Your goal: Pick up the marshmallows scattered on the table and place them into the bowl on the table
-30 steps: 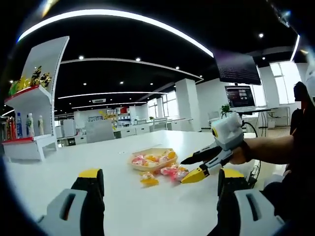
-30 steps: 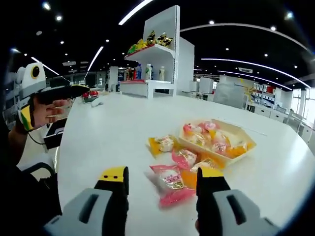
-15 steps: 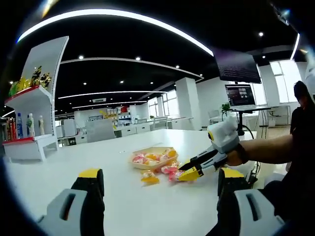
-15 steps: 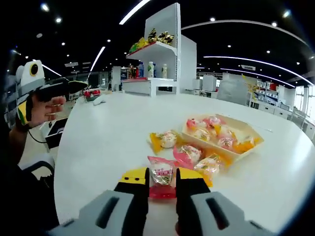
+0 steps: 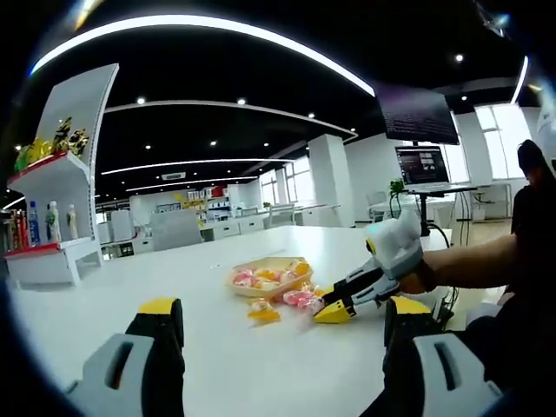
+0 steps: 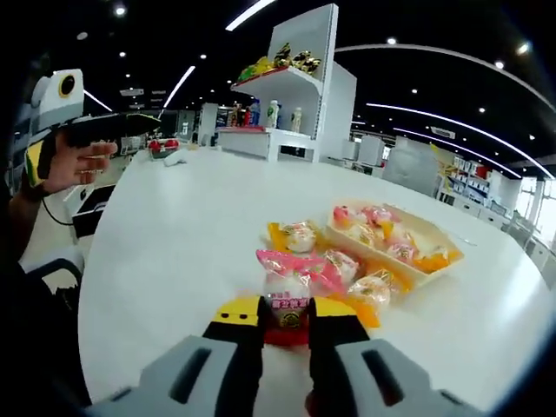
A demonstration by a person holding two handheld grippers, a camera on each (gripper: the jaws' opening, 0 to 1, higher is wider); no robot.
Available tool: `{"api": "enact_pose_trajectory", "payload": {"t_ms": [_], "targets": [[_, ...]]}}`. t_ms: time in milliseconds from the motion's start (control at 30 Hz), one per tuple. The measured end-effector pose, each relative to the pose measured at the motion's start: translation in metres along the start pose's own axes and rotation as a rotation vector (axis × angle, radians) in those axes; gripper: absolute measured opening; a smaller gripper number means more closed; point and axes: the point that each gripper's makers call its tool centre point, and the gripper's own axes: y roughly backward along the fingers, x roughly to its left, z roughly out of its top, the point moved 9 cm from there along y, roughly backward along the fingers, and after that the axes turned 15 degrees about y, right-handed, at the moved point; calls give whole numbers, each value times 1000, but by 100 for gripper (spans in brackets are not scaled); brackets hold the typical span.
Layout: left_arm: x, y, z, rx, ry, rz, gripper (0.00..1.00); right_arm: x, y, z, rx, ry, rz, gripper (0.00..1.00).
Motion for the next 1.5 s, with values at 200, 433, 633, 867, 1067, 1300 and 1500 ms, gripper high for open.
{"api": "enact_pose_trajectory", "payload": {"t_ms": [200, 433, 633, 867, 1067, 1300, 1500], "targets": [[1, -1, 2, -5, -9, 7, 95, 0, 2, -1, -4, -47, 3, 16], [2, 0, 3, -14, 1, 21, 95, 4, 11, 2, -19, -122, 40, 14], [-1, -1, 2, -5, -5, 11, 95, -1, 21, 9, -41, -116, 23, 14], [-1, -2, 2, -3, -3, 11, 95, -7, 39, 16, -54, -135, 7, 14], [-5, -4, 1, 15, -25, -1, 95, -21, 61, 19, -73, -124, -43, 14], [-4, -6, -6, 54, -43, 9, 95, -33, 91, 17, -79, -110, -136, 14], [-6, -8, -8, 62, -45, 12, 95, -31, 116, 17, -97, -145, -152, 14]]}}
